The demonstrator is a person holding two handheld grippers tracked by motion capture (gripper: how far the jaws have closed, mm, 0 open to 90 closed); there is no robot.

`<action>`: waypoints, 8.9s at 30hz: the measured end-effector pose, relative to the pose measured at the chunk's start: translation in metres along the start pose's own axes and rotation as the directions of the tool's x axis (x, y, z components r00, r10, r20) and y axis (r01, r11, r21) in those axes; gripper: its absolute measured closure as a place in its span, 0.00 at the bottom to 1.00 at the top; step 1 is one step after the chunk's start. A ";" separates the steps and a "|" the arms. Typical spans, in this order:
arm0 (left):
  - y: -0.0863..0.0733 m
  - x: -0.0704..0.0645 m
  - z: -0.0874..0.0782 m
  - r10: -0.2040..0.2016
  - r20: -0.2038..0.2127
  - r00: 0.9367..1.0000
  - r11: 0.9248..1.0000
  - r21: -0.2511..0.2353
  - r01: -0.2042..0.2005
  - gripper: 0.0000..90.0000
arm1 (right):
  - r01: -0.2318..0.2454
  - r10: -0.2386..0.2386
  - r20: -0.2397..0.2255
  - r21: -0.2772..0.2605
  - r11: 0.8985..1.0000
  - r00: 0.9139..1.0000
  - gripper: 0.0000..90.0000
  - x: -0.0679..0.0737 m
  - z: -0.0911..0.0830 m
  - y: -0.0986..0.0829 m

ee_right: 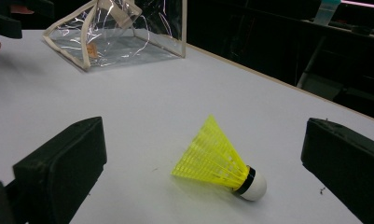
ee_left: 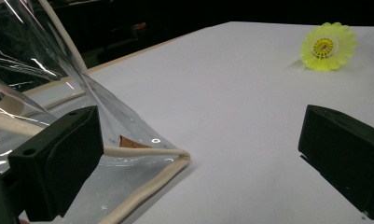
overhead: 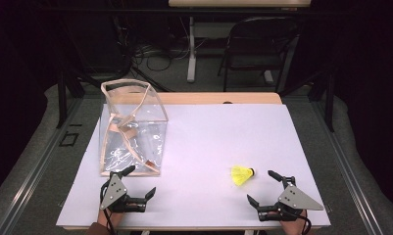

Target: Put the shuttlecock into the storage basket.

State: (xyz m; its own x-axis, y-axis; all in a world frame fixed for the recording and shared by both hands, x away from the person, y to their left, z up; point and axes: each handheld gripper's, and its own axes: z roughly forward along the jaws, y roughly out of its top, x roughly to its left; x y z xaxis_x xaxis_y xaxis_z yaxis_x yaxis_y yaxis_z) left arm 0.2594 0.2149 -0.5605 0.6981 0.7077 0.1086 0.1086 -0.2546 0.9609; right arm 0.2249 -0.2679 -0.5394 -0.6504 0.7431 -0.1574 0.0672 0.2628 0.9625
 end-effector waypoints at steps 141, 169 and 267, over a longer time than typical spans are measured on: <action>0.094 -0.085 0.223 0.136 0.551 0.823 0.933 0.209 -0.294 0.28 | -0.012 0.012 0.001 0.064 0.998 1.000 0.00 -0.003 -0.002 -0.005; 0.092 -0.094 0.246 0.147 0.624 0.767 0.918 0.203 -0.341 0.75 | -0.015 0.016 -0.005 0.076 0.997 1.000 0.00 -0.003 0.000 -0.006; 0.133 -0.066 0.207 0.190 0.577 0.794 0.954 0.083 -0.289 1.00 | -0.020 0.020 0.004 0.091 0.996 1.000 0.00 -0.004 0.001 -0.007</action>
State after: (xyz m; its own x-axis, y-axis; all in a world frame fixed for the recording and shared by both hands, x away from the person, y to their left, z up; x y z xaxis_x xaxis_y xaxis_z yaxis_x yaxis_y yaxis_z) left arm 0.3745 -0.0017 -0.4930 0.9835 0.1336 0.1223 -0.0393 -0.5019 0.8640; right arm 0.2278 -0.2724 -0.5461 -0.6462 0.7504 -0.1389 0.1492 0.3027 0.9413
